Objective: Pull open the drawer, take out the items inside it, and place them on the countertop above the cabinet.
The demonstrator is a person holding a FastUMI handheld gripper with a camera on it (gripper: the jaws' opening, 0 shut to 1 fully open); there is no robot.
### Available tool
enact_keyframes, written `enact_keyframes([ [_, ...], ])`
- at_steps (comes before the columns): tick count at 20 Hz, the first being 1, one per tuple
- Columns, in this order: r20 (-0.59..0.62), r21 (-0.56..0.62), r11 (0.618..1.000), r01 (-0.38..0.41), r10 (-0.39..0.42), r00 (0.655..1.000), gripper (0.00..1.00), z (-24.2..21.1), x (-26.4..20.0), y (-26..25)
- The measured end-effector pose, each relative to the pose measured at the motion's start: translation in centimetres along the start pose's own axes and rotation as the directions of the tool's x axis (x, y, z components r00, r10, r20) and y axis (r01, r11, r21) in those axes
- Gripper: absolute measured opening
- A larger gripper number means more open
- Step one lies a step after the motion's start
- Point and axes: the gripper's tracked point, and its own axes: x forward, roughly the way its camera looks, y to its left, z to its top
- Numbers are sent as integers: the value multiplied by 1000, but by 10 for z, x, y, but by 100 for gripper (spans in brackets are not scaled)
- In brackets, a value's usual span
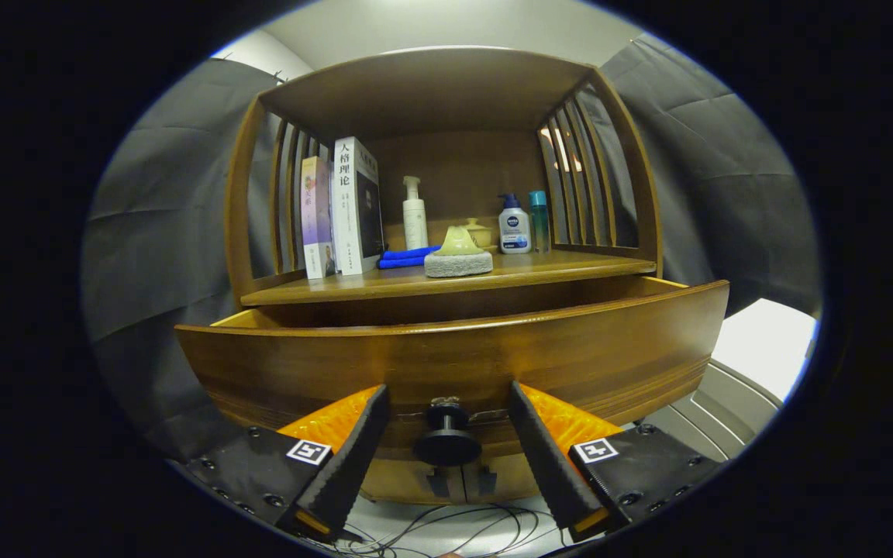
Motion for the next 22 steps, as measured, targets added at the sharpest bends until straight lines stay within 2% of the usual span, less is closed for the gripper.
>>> enact_keyframes([
  [12,-6,3,1000,-6,6,1000,98,16,84,-2],
  [14,-31,40,999,-4,5,999,98,14,83,2],
  [16,-66,12,1000,-7,7,998,98,7,85,5],
  [18,-145,-31,999,20,-24,989,98,-6,82,-3],
  [22,-120,-47,999,-26,20,993,98,-2,36,1],
])
